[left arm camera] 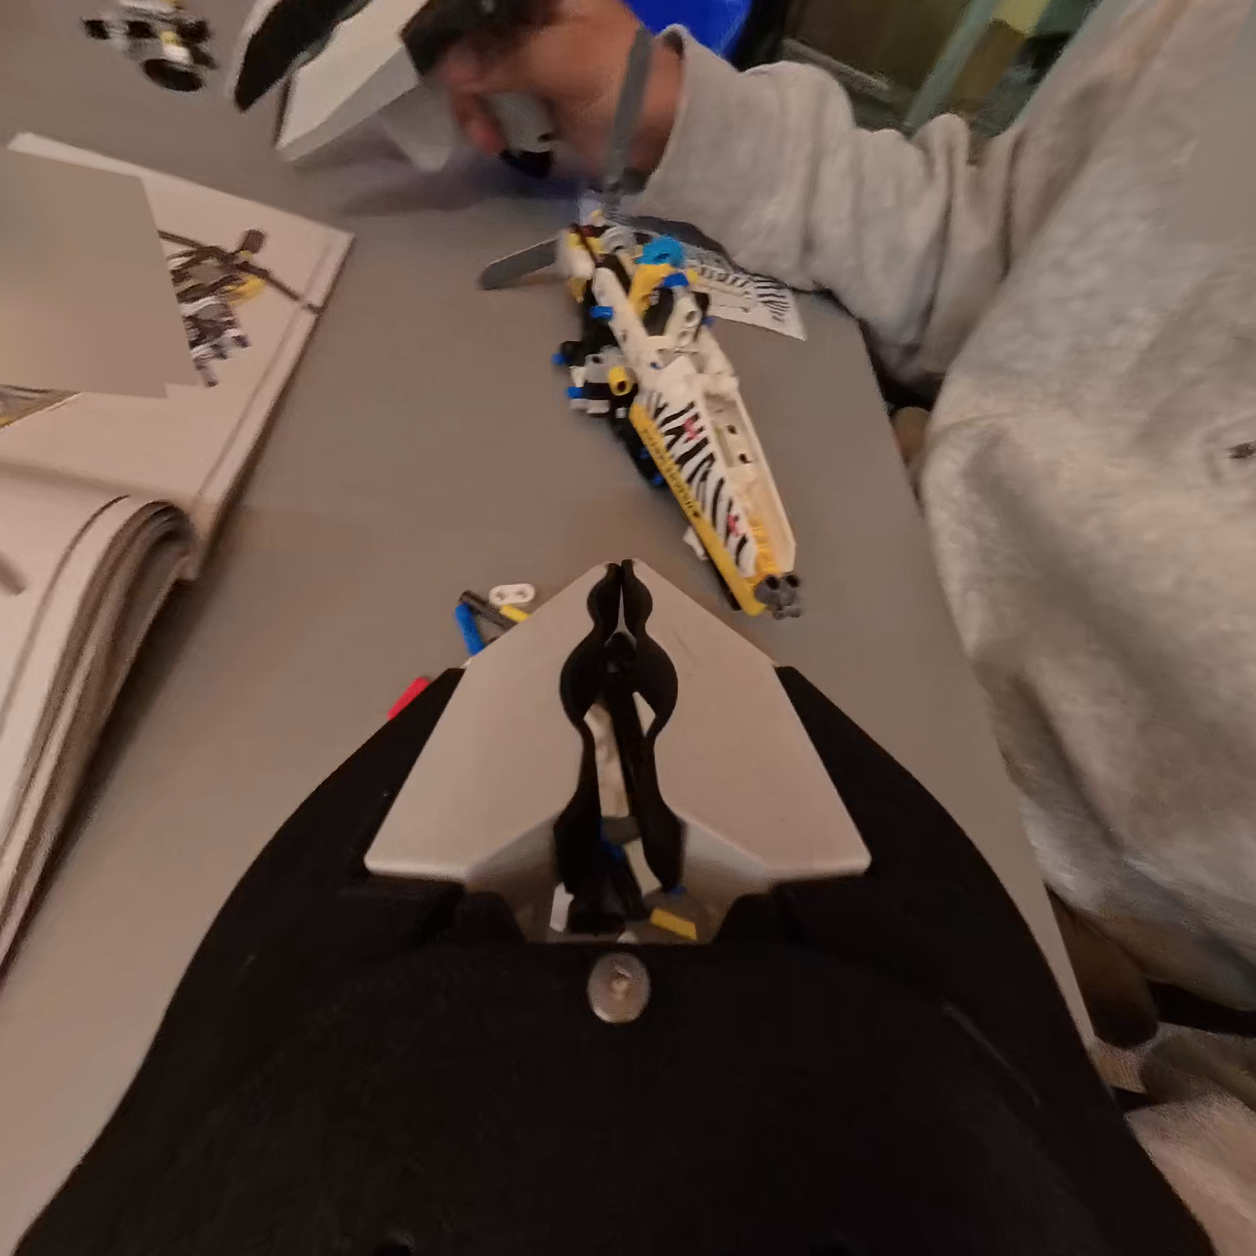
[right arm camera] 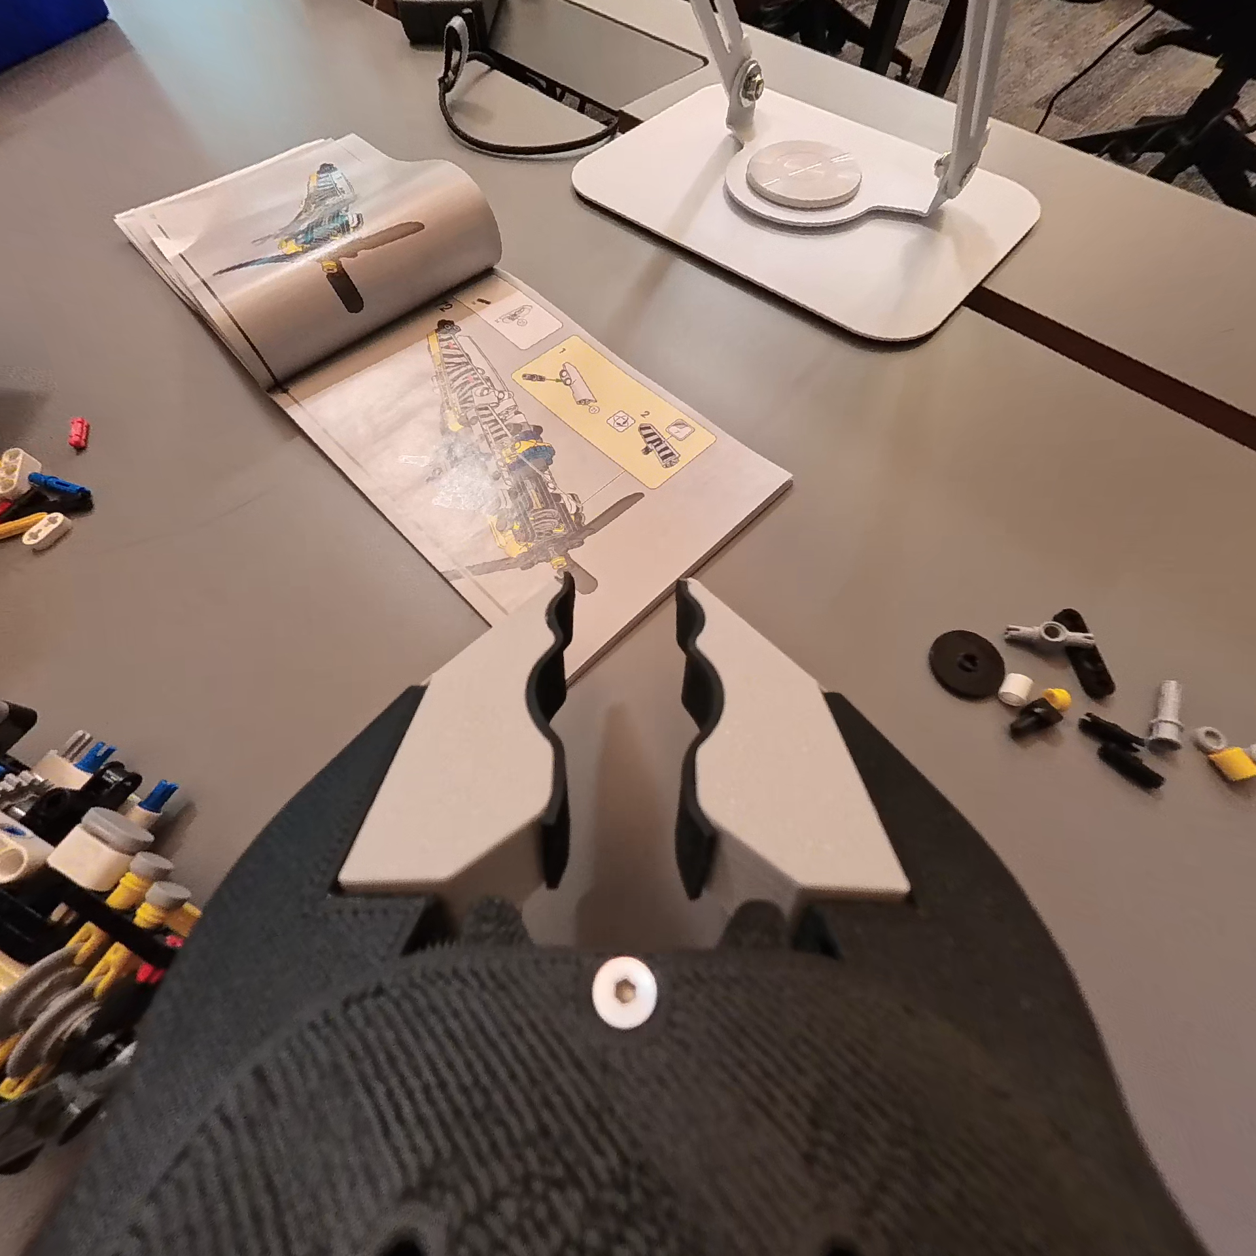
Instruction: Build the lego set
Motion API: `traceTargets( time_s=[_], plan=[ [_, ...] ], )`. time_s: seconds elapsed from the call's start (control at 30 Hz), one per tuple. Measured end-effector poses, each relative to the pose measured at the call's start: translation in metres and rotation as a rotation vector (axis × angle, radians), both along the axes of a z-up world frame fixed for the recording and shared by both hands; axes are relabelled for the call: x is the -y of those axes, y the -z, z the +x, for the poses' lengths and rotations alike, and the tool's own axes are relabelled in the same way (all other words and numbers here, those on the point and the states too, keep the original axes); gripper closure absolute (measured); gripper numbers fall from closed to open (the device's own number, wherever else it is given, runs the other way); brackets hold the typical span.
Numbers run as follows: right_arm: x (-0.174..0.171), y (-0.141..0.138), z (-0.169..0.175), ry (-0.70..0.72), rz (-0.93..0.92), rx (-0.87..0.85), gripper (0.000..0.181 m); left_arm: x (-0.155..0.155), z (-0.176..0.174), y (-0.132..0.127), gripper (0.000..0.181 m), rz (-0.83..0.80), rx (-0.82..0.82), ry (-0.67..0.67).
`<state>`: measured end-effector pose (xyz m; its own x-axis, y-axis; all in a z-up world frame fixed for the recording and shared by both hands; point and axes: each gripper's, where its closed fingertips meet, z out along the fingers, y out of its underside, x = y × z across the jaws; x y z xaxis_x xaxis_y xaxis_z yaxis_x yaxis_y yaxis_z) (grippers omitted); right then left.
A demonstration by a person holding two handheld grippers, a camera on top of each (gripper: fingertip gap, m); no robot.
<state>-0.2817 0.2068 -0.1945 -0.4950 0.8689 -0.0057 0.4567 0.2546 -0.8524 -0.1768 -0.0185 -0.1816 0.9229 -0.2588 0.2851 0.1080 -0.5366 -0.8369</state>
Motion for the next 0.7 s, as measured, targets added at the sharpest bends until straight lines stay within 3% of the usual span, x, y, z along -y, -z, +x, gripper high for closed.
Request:
traceTargets(
  time_s=[0.2, 0.53, 0.7],
  plan=[
    [0.000, 0.001, 0.000, -0.001, -0.002, 0.004, 0.153, -0.003, 0.008, 0.011, 0.179, -0.048, -0.019, 0.035],
    [0.003, 0.003, 0.000, -0.012, -0.001, 0.009, 0.153, -0.005, -0.002, -0.025, 0.179, 0.132, 0.021, -0.029],
    [0.001, 0.003, -0.001, -0.007, -0.009, 0.011, 0.153, 0.021, -0.018, 0.010, 0.179, -0.085, -0.042, -0.069]
  ],
)
